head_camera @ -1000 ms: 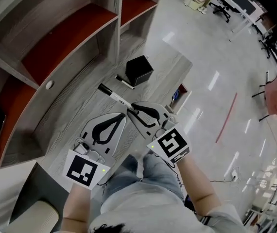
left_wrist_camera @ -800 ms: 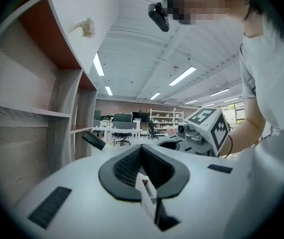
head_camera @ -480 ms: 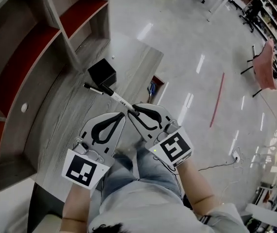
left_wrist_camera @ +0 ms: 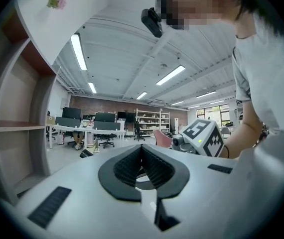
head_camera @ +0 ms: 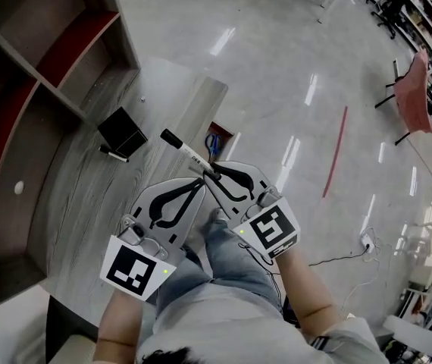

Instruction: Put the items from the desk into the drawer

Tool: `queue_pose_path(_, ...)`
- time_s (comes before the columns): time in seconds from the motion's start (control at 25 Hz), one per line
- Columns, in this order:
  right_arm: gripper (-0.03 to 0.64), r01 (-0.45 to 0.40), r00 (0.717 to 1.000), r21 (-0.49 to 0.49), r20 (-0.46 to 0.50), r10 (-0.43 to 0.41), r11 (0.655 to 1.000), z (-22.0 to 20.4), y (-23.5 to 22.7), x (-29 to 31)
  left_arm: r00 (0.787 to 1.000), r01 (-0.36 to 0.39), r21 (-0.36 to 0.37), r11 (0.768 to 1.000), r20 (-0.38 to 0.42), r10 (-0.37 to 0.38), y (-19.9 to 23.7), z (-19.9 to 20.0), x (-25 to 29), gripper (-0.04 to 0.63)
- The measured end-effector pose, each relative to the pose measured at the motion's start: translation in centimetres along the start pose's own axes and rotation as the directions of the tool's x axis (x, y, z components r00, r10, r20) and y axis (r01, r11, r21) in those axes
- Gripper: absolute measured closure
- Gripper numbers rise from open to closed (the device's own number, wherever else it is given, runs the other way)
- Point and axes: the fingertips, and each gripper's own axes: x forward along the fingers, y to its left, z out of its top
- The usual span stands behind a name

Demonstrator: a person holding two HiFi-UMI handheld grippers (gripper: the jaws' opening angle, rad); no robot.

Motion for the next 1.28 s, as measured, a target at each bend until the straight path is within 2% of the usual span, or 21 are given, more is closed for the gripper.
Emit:
queue_pose_path(0.28,0.545,0.004,0.999,0.047,-0.04,-0.002,0.999,-3.9,-5.8,-0.6,1.0,0.014,-0.001,1.0,0.003,-0.014,-1.4,-0.3,5.7,0.588)
queue_pose_path(0.56,0.545,0.048,0.994,0.14,-0.105,-0.033,0.989,-9.6,-9.7,0.5,1.0,0.022,-0.018,1.0,0.007,-0.022,-1.1,-1.4,8.9,0.586)
queue_pose_path(0.88,0.545,0.106,0.979,0.224,-0.195,-0.062,0.969,-15.7,-10.6,2.3,0.999,0.052,-0.032,0.998,-0.001,-0.052,-0.3,-2.5,10.5,0.588)
queue_pose_path(1.28,0.545,0.201,0.946,0.331,-0.309,-0.095,0.922,-23.0,-11.7,4.4,0.994,0.104,-0.041,0.994,-0.022,-0.105,0.2,-4.1,12.7,0.588)
